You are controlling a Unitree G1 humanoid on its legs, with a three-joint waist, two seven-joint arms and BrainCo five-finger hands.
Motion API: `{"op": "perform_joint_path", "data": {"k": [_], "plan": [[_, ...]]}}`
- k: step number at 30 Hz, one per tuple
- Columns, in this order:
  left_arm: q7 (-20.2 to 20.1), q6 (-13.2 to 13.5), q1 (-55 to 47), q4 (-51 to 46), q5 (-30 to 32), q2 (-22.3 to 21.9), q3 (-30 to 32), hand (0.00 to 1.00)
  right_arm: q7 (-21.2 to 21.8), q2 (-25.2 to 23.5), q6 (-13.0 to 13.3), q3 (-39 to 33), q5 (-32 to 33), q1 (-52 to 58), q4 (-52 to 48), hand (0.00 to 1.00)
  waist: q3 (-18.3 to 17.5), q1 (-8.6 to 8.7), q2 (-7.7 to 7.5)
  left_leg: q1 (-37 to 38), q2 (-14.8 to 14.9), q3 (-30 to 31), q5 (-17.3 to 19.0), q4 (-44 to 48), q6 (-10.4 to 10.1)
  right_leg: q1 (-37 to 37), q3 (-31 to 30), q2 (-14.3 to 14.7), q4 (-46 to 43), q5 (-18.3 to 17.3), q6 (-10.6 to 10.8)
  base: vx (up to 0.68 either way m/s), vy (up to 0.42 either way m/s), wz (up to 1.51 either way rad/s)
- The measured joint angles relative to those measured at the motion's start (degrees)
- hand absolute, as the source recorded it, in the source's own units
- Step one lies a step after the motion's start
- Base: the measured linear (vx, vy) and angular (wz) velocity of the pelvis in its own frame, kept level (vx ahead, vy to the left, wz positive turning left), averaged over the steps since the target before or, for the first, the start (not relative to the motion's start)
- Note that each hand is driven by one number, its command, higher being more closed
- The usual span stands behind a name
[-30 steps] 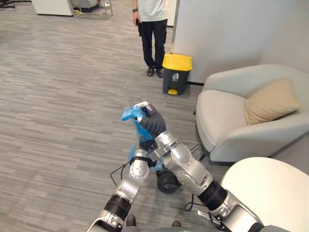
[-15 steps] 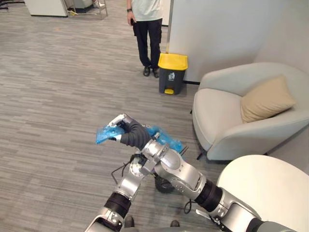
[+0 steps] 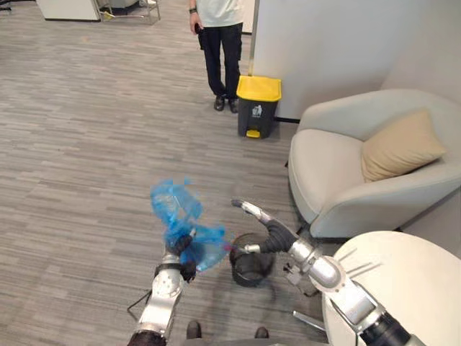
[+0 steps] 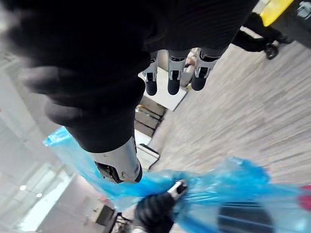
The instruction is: Gather rubbish on tea table into small bin, then transfer packed bag to large trash can.
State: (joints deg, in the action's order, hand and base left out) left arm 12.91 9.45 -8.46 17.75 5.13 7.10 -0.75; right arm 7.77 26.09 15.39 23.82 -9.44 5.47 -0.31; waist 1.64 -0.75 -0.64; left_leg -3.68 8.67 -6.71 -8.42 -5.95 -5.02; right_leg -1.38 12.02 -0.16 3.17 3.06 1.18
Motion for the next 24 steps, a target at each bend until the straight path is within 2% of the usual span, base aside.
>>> {"op": "perform_joint_path", "data": {"k": [3,5,6,7,8,10,11,12,14,15,16,17,18,19,20,21,22,24], "plan": [[-0.66,0.59,-0.74,1.28,-1.13,0.11,1.13,1.0,-0.08,-1.9,-0.3,-4.8,-0.15,2.43,7.58,0.0,0.97,0.01,0.76,-2.31,-0.4,2.2,-0.05,0.08,-0.03,-1.15,2.51,-0.26,-0.39,-0.33,-0.12,-0.01,0.014,0.45],[-2.01,1.1,-0.61,3.32,-1.89,0.31,1.47,1.0,-1.31,-5.33,-0.75,-12.43,-0.04,3.44,15.97,0.0,2.87,0.23,1.77,-5.7,-0.83,3.36,-0.17,0.49,0.08,-3.22,7.23,-1.25,-2.04,-1.26,-0.14,-0.03,0.018,0.85],[-2.47,1.1,-0.63,3.77,-2.3,0.34,1.49,1.0,-1.85,-6.4,-0.91,-14.7,0.08,3.69,18.18,0.0,3.22,0.51,1.95,-6.67,-0.77,2.06,0.08,0.87,0.43,-3.59,8.83,-1.85,-2.71,-1.7,-0.06,0.0,0.046,1.2],[-3.16,1.1,-0.89,4.7,-2.3,0.31,1.52,1.0,-3.02,-8.39,-1.54,-19.07,0.39,4.06,22.5,0.0,3.47,1.64,2.0,-8.13,-0.52,-2.26,1.06,2.61,1.89,-4.05,12.07,-3.3,-4.23,-2.52,-0.28,0.06,0.084,1.22],[-3.86,1.1,-1.62,5.18,-2.36,0.31,1.69,1.0,-4.12,-9.6,-2.34,-21.81,0.49,4.1,25.4,0.0,3.57,2.13,2.13,-8.5,-0.21,-5.6,1.13,3.88,2.03,-3.95,13.62,-4.2,-5.53,-3.48,0.41,0.12,0.12,1.22],[-5.47,1.1,-4.13,5.35,-2.45,0.43,3.47,1.0,-6.26,-12.16,-3.15,-25.88,1.09,4.02,29.85,0.0,3.87,1.98,1.58,-8.41,-0.46,-7.46,0.91,5.44,2.08,-3.31,14.43,-5.56,-7.27,-4.9,1.52,0.13,0.109,0.45],[-5.85,1.07,-5.88,5.45,-2.48,0.48,5.21,1.0,-7.47,-13.66,-3.37,-27.47,1.93,3.77,31.59,0.0,4.12,1.45,1.09,-8.35,-1.21,-7.58,1.72,6.93,3.04,-2.6,14.29,-6.41,-7.38,-5.39,2.27,0.11,0.096,0.07],[-6.5,1.06,-7.08,5.63,-2.65,0.48,6.23,1.0,-8.14,-14.46,-3.41,-28.42,2.2,3.74,32.65,0.0,4.13,1.39,0.91,-8.61,-1.84,-7.62,3.34,8.13,3.56,-2.44,14.31,-7.4,-7.87,-5.9,2.96,0.19,0.157,0.11],[-7.76,0.92,-9.88,6.36,-2.82,0.36,7.74,1.0,-9.11,-15.2,-4.7,-30.39,2.2,3.69,35.21,0.0,4.49,1.41,0.95,-9.98,-3.67,-7.66,9.61,15.51,4.79,-2.6,14.25,-11.34,-12.91,-10.13,5.34,0.19,0.175,0.16],[-8.0,0.9,-10.51,6.34,-2.82,0.37,7.89,1.0,-9.24,-15.38,-5.02,-31.12,2.21,3.85,35.54,0.0,4.82,1.49,0.61,-10.45,-3.82,-7.68,11.25,17.8,4.99,-2.58,14.28,-12.16,-14.85,-11.3,5.77,0.15,0.139,0.21],[-8.25,0.84,-11.34,6.12,-2.81,0.59,8.07,1.0,-9.85,-16.13,-5.65,-32.51,2.23,4.99,35.35,0.0,5.28,1.32,0.76,-11.18,-4.42,-7.71,15.08,22.49,5.38,-2.08,14.31,-14.31,-19.16,-12.91,6.46,0.2,0.146,0.18],[-8.55,0.74,-11.84,5.56,-2.81,0.64,8.13,1.0,-10.28,-16.46,-5.91,-32.92,2.3,5.82,34.94,0.0,5.62,1.28,1.02,-10.95,-4.45,-7.5,16.78,24.23,5.5,-2.47,13.48,-15.36,-22.85,-13.58,5.51,0.26,0.213,0.23],[-9.17,0.34,-13.44,3.49,-2.76,0.53,7.9,1.0,-10.58,-16.98,-6.89,-32.9,2.71,6.92,33.07,0.0,6.56,1.42,0.92,-10.32,-4.57,-7.22,19.63,26.96,6.43,-7.22,6.89,-16.81,-35.21,-11.78,2.16,0.26,0.251,0.22],[-9.28,0.34,-14.15,1.89,-2.73,0.75,7.85,1.0,-10.74,-17.65,-6.94,-32.88,2.79,7.87,31.43,0.0,6.87,1.69,0.98,-9.37,-4.67,-6.77,20.41,27.51,7.04,-10.84,2.04,-16.63,-42.84,-8.72,-0.72,0.23,0.229,0.25],[-9.3,0.34,-14.15,0.98,-2.72,1.18,7.82,1.0,-10.96,-18.27,-6.88,-32.89,2.8,8.56,30.49,0.0,7.1,1.74,1.25,-8.07,-4.38,-5.71,21.14,27.7,7.36,-13.22,-0.81,-15.99,-47.14,-9.28,0.57,0.24,0.09,0.32],[-9.27,0.35,-13.68,-0.28,-2.73,2.17,7.6,1.0,-11.15,-19.84,-6.89,-32.88,2.82,9.43,29.85,0.0,7.75,1.78,0.97,-7.07,-4.23,-4.07,22.42,28.05,7.65,-16.02,-3.16,-13.41,-50.81,-13.8,2.78,0.3,0.028,0.4],[-9.24,0.37,-12.58,-0.45,-2.72,2.91,7.61,1.0,-11.28,-21.09,-6.91,-32.87,2.87,9.95,28.61,0.0,8.02,1.78,-0.07,-6.07,-4.03,-3.16,23.26,27.98,7.69,-18.07,-3.17,-11.12,-50.71,-16.49,2.19,0.31,-0.005,0.41],[-9.24,0.33,-11.48,-0.42,-2.72,3.3,7.31,1.0,-11.41,-22.31,-6.86,-32.88,3.29,10.37,26.92,0.0,8.11,2.47,-1.05,-4.93,-4.22,-1.96,24.83,27.96,7.4,-21.21,-1.58,-8.4,-47.6,-17.44,2.06,0.38,-0.019,0.39]]}}
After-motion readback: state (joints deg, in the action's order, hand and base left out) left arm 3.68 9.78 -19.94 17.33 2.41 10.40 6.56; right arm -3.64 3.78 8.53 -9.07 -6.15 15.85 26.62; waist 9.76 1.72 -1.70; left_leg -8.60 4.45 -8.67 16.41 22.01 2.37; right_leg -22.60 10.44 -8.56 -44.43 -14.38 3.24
